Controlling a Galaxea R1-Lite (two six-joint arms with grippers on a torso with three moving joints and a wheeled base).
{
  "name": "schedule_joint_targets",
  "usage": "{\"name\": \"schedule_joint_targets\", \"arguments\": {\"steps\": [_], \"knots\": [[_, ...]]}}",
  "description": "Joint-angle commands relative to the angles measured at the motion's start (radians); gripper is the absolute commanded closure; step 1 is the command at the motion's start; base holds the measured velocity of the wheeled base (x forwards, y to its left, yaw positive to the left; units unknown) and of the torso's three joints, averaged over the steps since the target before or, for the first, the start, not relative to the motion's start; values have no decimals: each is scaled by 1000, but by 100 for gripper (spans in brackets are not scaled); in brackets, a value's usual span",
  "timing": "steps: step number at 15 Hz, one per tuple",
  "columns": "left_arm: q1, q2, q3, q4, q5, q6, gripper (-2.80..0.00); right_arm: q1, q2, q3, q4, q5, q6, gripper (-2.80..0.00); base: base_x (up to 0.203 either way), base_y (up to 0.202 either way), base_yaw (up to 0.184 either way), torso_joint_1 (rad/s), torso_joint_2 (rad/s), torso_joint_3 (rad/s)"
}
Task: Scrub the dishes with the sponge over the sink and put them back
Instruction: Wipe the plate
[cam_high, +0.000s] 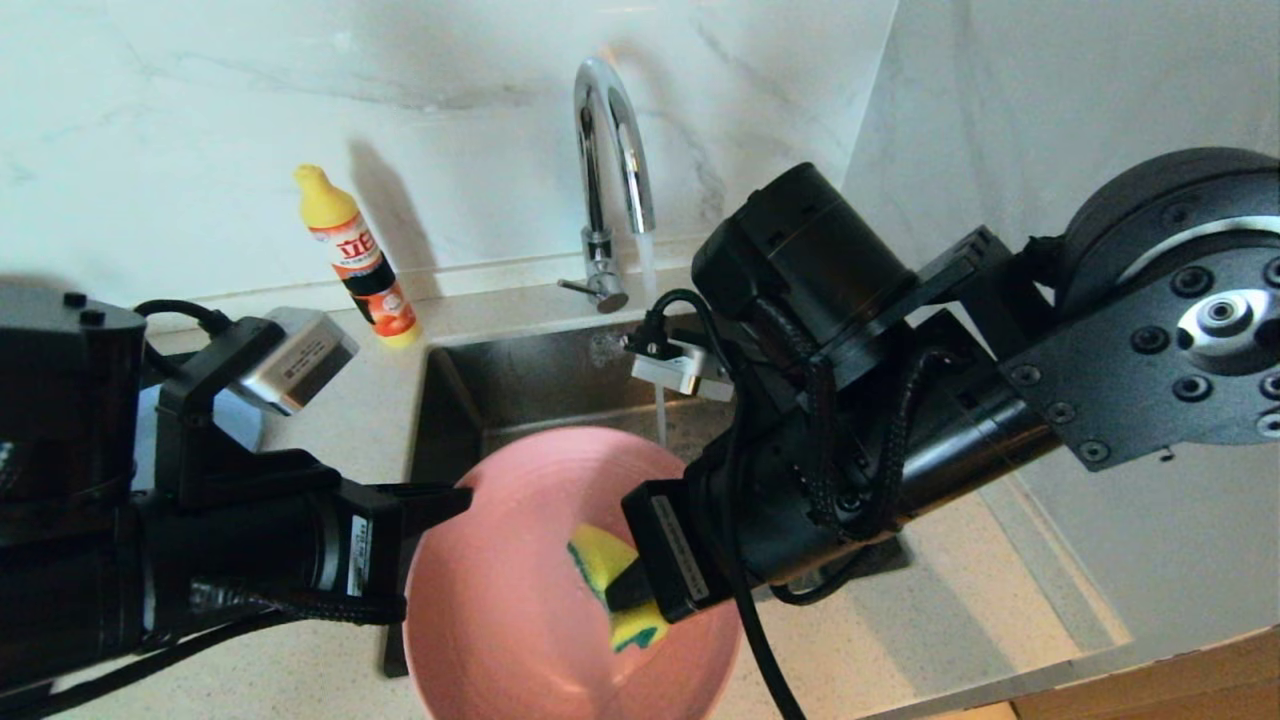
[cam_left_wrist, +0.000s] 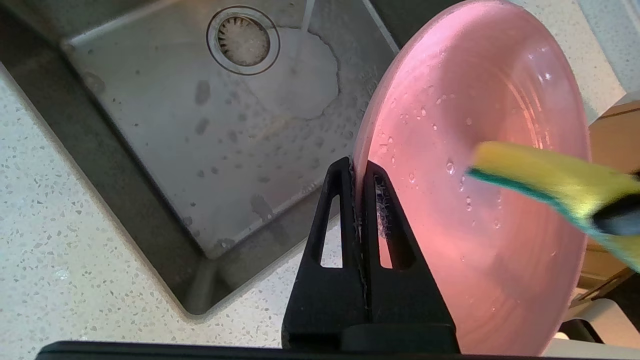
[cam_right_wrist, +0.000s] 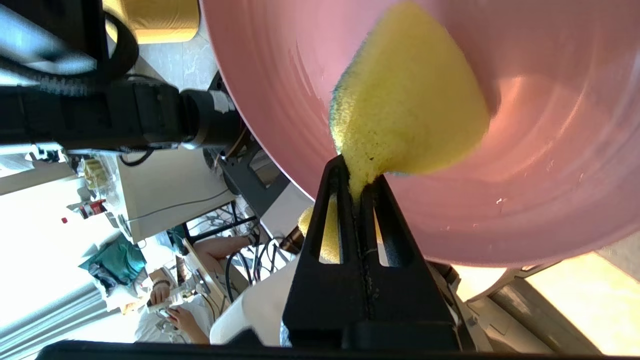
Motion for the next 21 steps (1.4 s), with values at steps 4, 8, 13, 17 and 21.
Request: {"name": "schedule_joint_targets", "arguments": {"steps": [4, 8, 13, 17, 21], "knots": [[-31, 2, 22, -4, 0, 0, 0, 23, 67, -71, 10, 2, 3, 0, 0, 0, 0, 0, 0, 0], [-39, 7, 39, -38, 1, 0, 0, 43, 93, -125, 12, 2, 3, 0, 0, 0, 0, 0, 0, 0], [-39, 9, 57, -38, 1, 0, 0, 79, 80, -135, 4, 2, 3, 0, 0, 0, 0, 0, 0, 0], [-39, 5, 56, -48, 3, 0, 0, 94, 86, -133, 11, 4, 4, 0, 0, 0, 0, 0, 0, 0], [-39, -5, 57, -58, 4, -1, 0, 70, 114, -132, 7, 4, 6, 0, 0, 0, 0, 0, 0, 0]]}}
